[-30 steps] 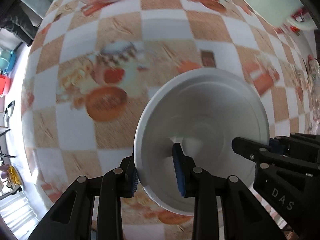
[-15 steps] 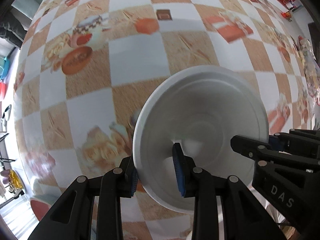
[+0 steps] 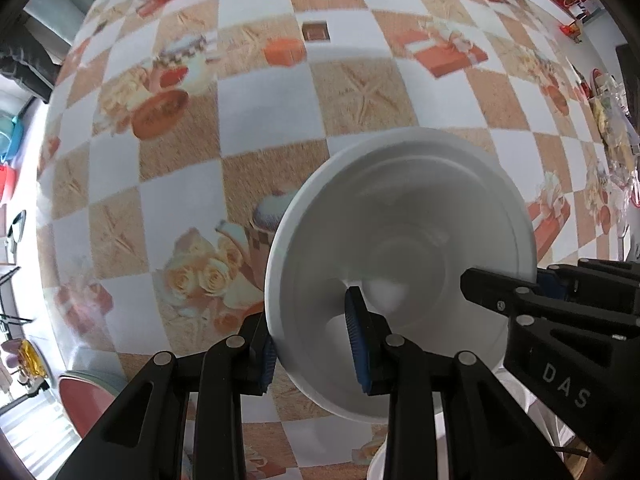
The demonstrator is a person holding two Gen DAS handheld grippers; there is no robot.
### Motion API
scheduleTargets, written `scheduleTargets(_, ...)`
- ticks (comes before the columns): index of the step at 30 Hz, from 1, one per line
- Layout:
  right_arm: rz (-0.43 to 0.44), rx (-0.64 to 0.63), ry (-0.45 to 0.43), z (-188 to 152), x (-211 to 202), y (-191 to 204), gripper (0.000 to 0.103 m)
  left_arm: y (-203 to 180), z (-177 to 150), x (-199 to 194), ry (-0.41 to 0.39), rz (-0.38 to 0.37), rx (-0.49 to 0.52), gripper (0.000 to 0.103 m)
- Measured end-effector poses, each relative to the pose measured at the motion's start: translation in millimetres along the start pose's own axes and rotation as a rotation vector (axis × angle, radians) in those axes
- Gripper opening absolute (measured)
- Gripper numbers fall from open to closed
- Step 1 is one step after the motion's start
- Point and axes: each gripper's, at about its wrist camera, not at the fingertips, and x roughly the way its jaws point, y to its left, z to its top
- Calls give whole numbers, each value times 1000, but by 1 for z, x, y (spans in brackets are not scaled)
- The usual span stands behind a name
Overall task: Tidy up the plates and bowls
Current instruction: 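Lift the third white bowl with both grippers and carry it toward the stack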
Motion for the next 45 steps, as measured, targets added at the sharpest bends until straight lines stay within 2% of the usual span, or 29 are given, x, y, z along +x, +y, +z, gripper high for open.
scheduleTargets(8,0,-1,-42,-3,-28,4,17,-2,-15,-33,-48,3,12,34)
scheduleTargets(10,3,5,-47,-9,-33,1,17,-4,-22,-38,-56,3,25,34)
scheduleTargets(11,5,6,-50,-25,-37,-11,17,-5,-26,-40,-59,2,30,34)
scheduleTargets(14,5,11,-55,-33,-41,-12,17,-13,-41,-51,-66,-6,50,34)
scheduleTargets(15,6,15,-55,-35,-43,-15,17,-4,-30,-57,-66,-8,53,34)
scheduleTargets(20,10,44,-47,-57,-36,-18,17,-21,-36,-80,-60,-17,93,34)
scheduleTargets(37,5,140,22,-135,-29,-39,18,-59,-83,-77,6,-43,310,34)
scheduleTargets(45,10,178,64,-155,-19,-49,19,-69,-96,-66,54,-52,376,34)
